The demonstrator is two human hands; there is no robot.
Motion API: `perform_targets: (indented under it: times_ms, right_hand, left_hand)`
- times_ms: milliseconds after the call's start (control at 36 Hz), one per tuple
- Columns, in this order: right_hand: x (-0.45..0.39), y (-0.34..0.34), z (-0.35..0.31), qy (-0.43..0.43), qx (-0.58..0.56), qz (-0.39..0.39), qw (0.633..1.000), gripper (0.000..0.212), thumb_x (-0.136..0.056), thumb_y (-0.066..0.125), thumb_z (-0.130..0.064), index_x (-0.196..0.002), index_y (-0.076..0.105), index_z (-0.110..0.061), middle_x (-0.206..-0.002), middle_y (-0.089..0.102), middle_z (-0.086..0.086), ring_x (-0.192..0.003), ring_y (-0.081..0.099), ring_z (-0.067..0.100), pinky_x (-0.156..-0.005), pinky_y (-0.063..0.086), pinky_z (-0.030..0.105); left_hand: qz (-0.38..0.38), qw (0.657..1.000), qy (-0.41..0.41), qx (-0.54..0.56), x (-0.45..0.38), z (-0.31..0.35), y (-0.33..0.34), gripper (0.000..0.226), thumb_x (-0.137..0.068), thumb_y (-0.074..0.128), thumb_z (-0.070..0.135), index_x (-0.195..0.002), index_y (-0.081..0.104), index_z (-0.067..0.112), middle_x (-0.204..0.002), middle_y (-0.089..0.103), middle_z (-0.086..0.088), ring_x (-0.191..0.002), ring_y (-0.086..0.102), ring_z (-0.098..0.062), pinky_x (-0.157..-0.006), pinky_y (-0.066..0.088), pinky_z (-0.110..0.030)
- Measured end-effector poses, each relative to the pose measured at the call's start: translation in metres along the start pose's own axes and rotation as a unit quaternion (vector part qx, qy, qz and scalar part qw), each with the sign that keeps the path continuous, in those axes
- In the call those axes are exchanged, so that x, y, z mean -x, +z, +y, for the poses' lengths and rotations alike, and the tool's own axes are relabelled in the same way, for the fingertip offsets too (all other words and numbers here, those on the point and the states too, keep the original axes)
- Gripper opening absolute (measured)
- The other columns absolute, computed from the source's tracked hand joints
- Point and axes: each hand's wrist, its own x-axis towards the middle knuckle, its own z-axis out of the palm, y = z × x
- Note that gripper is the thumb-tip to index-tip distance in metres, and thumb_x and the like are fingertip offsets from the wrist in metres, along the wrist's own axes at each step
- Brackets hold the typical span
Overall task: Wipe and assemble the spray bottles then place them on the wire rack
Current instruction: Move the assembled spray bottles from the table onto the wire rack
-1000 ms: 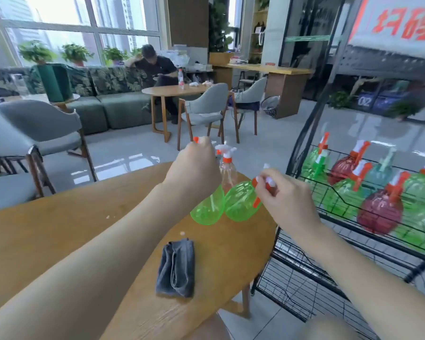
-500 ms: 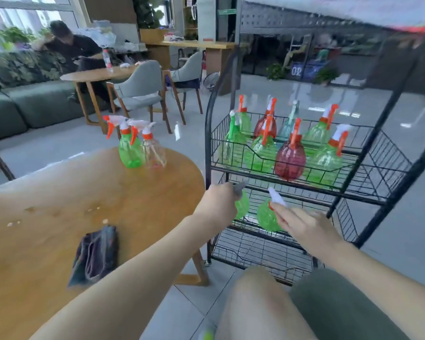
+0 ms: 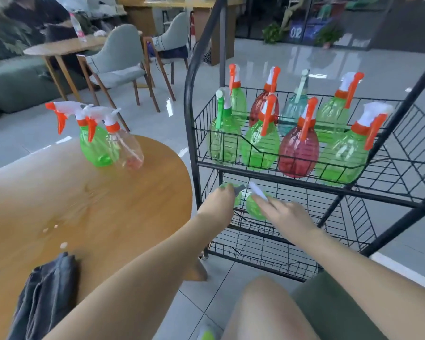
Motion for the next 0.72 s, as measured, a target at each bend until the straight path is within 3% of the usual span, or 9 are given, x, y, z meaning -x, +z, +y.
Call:
perform_targets:
  times_ms: [83,167,222,306,417,528,583,639,722]
  right_hand:
    - [-0.009,0.020,0.001,0.053,-0.024,-0.025,0.998,0.079,-0.055,0.094,0.009,-0.128,0.066,-0.006,-0.074,0.070,0.011,-0.039,0.054,0.023,-0.031,0.044,0.030]
    - [-0.025,0.030,-0.006,0.102,-0.055,-0.014,0.993,0.050,-0.076,0.090,-0.005,-0.122,0.071,-0.006,-0.060,0.063,0.004,-0.037,0.052,0.022,-0.031,0.046,0.033]
    - [-0.035,0.034,-0.012,0.128,-0.078,-0.012,0.989,0.038,-0.080,0.088,-0.009,-0.115,0.072,-0.007,-0.056,0.061,0.003,-0.035,0.051,0.023,-0.030,0.045,0.033]
    - [-0.046,0.038,-0.016,0.183,-0.098,-0.021,0.978,0.029,-0.077,0.089,-0.009,-0.101,0.073,-0.009,-0.050,0.058,0.001,-0.033,0.047,0.021,-0.036,0.033,0.021]
    - [-0.054,0.045,-0.018,0.235,-0.112,-0.035,0.965,0.020,-0.080,0.086,-0.008,-0.094,0.071,-0.010,-0.046,0.057,0.000,-0.033,0.046,0.019,-0.041,0.027,0.019]
    - [-0.056,0.050,-0.019,0.276,-0.123,-0.070,0.951,0.013,-0.093,0.074,-0.015,-0.104,0.070,-0.009,-0.058,0.066,0.008,-0.044,0.056,0.025,-0.048,0.034,0.023]
    - [-0.058,0.049,-0.020,0.292,-0.137,-0.086,0.943,0.015,-0.097,0.068,-0.019,-0.110,0.068,-0.011,-0.071,0.071,0.012,-0.053,0.055,0.025,-0.054,0.034,0.025]
    - [-0.062,0.047,-0.022,0.291,-0.144,-0.107,0.940,0.014,-0.099,0.064,-0.020,-0.108,0.065,-0.010,-0.077,0.072,0.014,-0.060,0.057,0.028,-0.056,0.032,0.028]
    - [-0.068,0.045,-0.025,0.275,-0.136,-0.146,0.940,0.017,-0.102,0.058,-0.024,-0.109,0.061,-0.009,-0.082,0.071,0.014,-0.073,0.066,0.037,-0.057,0.036,0.031]
  left_hand:
    - [-0.016,1.000,0.002,-0.012,-0.018,-0.004,0.000,0.077,-0.085,0.042,-0.023,-0.153,0.030,0.012,-0.117,0.069,-0.017,-0.084,0.065,-0.031,-0.065,0.056,-0.042]
    - [-0.034,0.999,0.010,-0.041,-0.033,-0.013,0.000,0.094,-0.084,0.037,-0.025,-0.162,0.019,0.023,-0.123,0.068,-0.015,-0.086,0.067,-0.032,-0.063,0.058,-0.041]
    - [-0.031,0.998,0.009,-0.056,-0.044,-0.017,0.000,0.088,-0.087,0.038,-0.021,-0.162,0.023,0.020,-0.123,0.066,-0.015,-0.091,0.066,-0.033,-0.067,0.060,-0.042]
    - [-0.020,0.998,-0.025,-0.053,-0.061,-0.024,0.000,0.055,-0.095,0.044,-0.010,-0.148,0.043,0.007,-0.119,0.063,-0.019,-0.089,0.061,-0.032,-0.068,0.053,-0.038]
    - [-0.019,0.998,-0.039,-0.042,-0.078,-0.036,0.000,0.026,-0.102,0.052,0.007,-0.123,0.064,-0.001,-0.119,0.066,-0.018,-0.110,0.064,-0.035,-0.083,0.046,-0.033]
    - [-0.023,0.999,-0.021,-0.010,-0.080,-0.035,-0.003,0.019,-0.105,0.049,0.008,-0.115,0.064,0.002,-0.095,0.050,-0.008,-0.083,0.051,-0.024,-0.082,0.044,-0.030]
    - [-0.078,0.996,-0.030,-0.023,-0.079,-0.032,-0.001,0.015,-0.106,0.047,0.008,-0.107,0.061,0.004,-0.089,0.046,-0.004,-0.071,0.041,-0.016,-0.067,0.040,-0.025]
    - [-0.073,0.995,-0.074,-0.002,-0.082,-0.036,-0.002,0.022,-0.105,0.049,0.010,-0.119,0.065,0.003,-0.089,0.047,-0.001,-0.066,0.036,-0.010,-0.057,0.033,-0.022]
    - [-0.114,0.990,-0.074,-0.044,-0.080,-0.033,-0.002,0.020,-0.106,0.047,0.008,-0.115,0.064,0.007,-0.082,0.041,-0.001,-0.066,0.037,-0.014,-0.059,0.034,-0.023]
